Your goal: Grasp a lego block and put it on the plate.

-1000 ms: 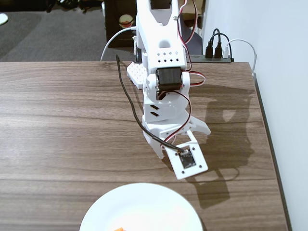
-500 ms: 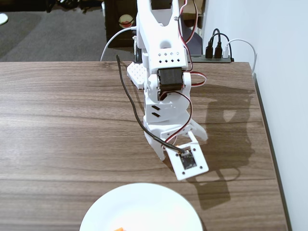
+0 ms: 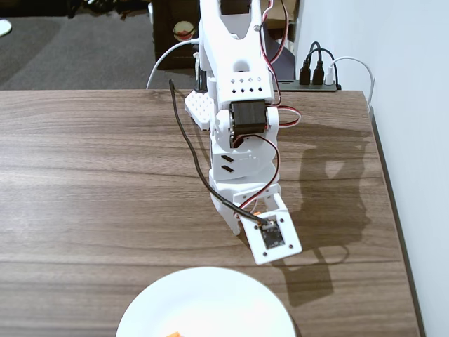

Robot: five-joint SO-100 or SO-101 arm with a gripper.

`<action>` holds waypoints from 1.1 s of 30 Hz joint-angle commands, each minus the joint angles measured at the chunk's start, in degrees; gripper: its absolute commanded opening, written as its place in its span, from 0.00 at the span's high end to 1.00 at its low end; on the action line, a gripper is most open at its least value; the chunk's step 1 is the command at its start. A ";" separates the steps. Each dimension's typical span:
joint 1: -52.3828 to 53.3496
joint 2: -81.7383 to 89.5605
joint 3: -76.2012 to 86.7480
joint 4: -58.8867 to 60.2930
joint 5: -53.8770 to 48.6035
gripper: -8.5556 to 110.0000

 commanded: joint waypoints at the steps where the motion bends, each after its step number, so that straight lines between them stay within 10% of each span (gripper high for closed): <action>1: -0.53 0.62 -0.18 -0.35 0.53 0.74; 33: -1.23 1.49 -0.97 1.14 1.67 0.87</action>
